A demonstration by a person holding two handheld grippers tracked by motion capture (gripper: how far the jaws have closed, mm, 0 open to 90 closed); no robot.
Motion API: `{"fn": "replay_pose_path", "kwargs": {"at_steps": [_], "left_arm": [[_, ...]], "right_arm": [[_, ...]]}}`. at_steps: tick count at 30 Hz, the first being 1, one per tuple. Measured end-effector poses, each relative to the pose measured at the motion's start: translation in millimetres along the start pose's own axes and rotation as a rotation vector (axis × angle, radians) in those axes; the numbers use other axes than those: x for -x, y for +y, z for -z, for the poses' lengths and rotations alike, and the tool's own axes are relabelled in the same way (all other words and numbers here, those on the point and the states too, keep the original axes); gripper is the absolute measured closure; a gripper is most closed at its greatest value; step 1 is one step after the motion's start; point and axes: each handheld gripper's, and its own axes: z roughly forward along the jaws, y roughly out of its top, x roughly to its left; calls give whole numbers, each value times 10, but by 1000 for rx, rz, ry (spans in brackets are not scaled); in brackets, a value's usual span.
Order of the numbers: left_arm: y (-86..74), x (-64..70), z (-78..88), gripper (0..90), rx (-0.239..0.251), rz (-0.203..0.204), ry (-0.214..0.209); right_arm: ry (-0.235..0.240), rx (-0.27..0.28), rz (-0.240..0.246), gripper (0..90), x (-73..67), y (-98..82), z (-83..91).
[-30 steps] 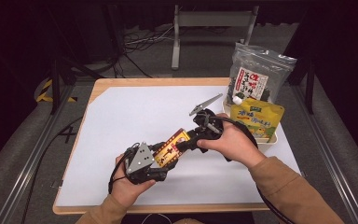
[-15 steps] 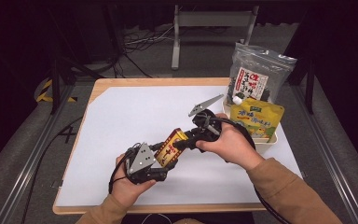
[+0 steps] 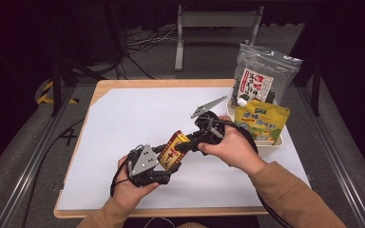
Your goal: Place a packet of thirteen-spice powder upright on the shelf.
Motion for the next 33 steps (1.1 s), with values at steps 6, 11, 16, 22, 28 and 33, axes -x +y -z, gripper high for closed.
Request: {"fn": "replay_pose_path", "kwargs": {"at_steps": [6,11,16,22,28,33], "left_arm": [[18,-30,19,232,10,38,-48],[40,-80,63,184,15,46,-65],[44,-154,125,123,13,59,-85],[36,-234,168,106,4,80,-77],[17,-335,239,66,-1,94,-77],[10,-400,287,56,-10,98,-74]], "right_arm": [[-38,-9,37,682,-40,46,68],[-63,-3,55,683,-41,56,197],[-93,-11,87,683,-55,59,371],[-130,-24,115,683,-37,46,551],[-156,-30,134,683,-29,56,731],[-177,-32,150,683,-13,32,851]]}}
